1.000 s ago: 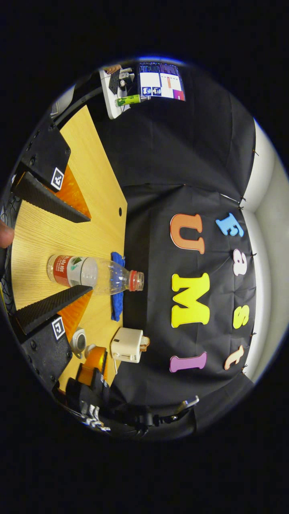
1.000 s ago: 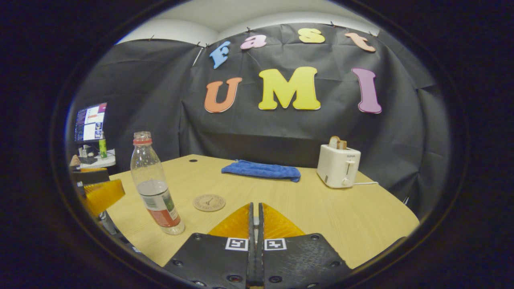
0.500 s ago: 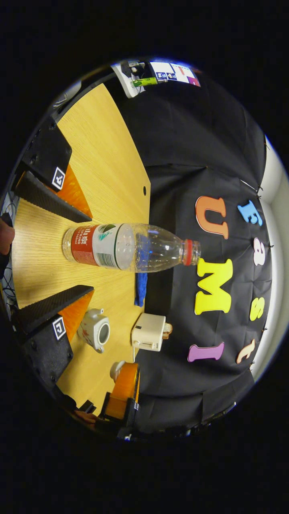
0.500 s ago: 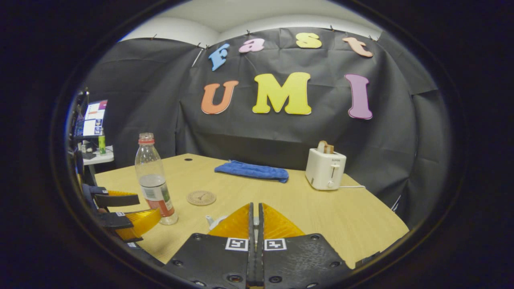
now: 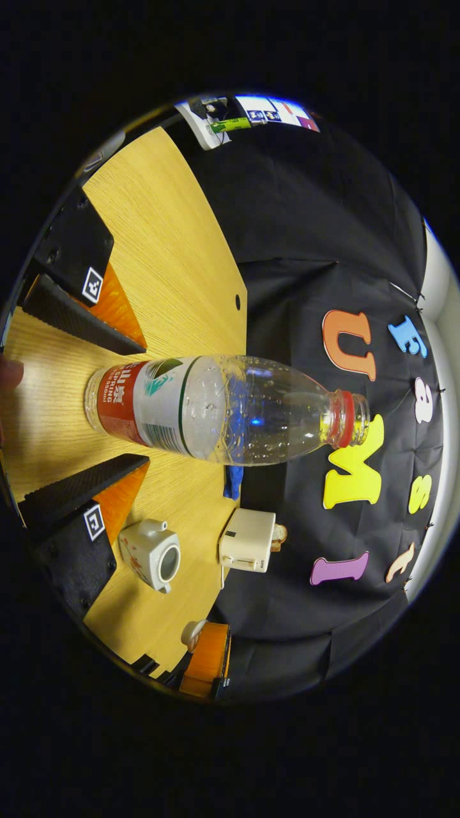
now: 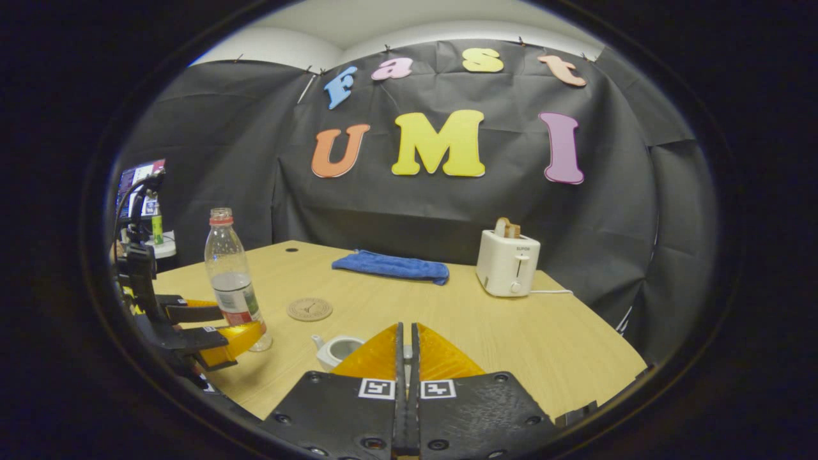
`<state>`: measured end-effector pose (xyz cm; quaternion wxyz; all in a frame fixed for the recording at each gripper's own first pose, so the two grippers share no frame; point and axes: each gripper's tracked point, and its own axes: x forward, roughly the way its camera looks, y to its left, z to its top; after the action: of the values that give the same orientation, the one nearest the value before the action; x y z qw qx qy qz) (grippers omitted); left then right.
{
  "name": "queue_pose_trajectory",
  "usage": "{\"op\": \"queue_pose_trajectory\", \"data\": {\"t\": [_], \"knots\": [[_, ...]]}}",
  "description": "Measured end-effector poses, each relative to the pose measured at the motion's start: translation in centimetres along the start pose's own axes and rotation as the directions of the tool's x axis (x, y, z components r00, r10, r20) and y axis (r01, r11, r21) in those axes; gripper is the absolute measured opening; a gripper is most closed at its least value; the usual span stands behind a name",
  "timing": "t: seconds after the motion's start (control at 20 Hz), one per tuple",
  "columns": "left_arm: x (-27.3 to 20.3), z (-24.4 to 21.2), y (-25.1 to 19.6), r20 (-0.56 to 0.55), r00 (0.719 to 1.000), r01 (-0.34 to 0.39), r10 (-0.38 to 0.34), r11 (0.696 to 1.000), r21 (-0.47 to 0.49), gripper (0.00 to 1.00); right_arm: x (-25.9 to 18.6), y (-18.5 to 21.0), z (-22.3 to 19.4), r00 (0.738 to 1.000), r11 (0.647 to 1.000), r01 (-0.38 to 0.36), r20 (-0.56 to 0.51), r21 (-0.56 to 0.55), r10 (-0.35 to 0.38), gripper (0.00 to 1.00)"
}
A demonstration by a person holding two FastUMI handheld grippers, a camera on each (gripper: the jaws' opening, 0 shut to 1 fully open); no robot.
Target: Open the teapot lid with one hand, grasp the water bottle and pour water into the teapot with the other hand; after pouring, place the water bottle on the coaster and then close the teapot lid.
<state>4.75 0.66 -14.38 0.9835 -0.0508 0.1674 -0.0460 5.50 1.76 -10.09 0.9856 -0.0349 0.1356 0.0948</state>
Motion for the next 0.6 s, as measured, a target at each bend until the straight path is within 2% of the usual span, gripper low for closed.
{"op": "queue_pose_trajectory", "data": {"t": [0.05,0.1,0.15,0.35,0.5,0.6], "knots": [[0.1,0.2,0.1,0.002,1.000,-0.002,0.002,1.000,0.007,0.97,0.0,0.0,-0.1,1.000,1.000,-0.001,0.000,0.001,0.001,0.00],[-0.1,0.3,0.2,0.002,1.000,-0.005,0.005,1.000,0.013,0.87,-0.1,-0.2,-0.1,1.000,1.000,-0.001,0.001,0.003,0.001,0.00],[-0.1,0.2,0.3,-0.002,1.000,-0.006,0.006,1.000,0.016,0.81,-0.1,-0.3,-0.2,1.000,1.000,-0.001,0.001,0.007,0.001,0.00],[-0.4,0.7,0.6,-0.009,1.000,-0.025,0.025,0.998,0.059,0.80,-0.5,-0.7,-0.6,1.000,1.000,-0.003,-0.004,0.017,0.003,0.00],[-1.1,2.1,0.8,0.003,0.998,-0.058,0.059,0.984,0.171,0.78,-0.8,-1.1,-0.5,1.000,0.999,-0.004,0.000,0.033,0.004,0.00],[-1.6,3.1,1.7,0.025,0.995,-0.096,0.093,0.960,0.264,0.77,-1.1,-1.6,-0.6,1.000,0.999,-0.003,0.003,0.040,0.003,0.00]]}}
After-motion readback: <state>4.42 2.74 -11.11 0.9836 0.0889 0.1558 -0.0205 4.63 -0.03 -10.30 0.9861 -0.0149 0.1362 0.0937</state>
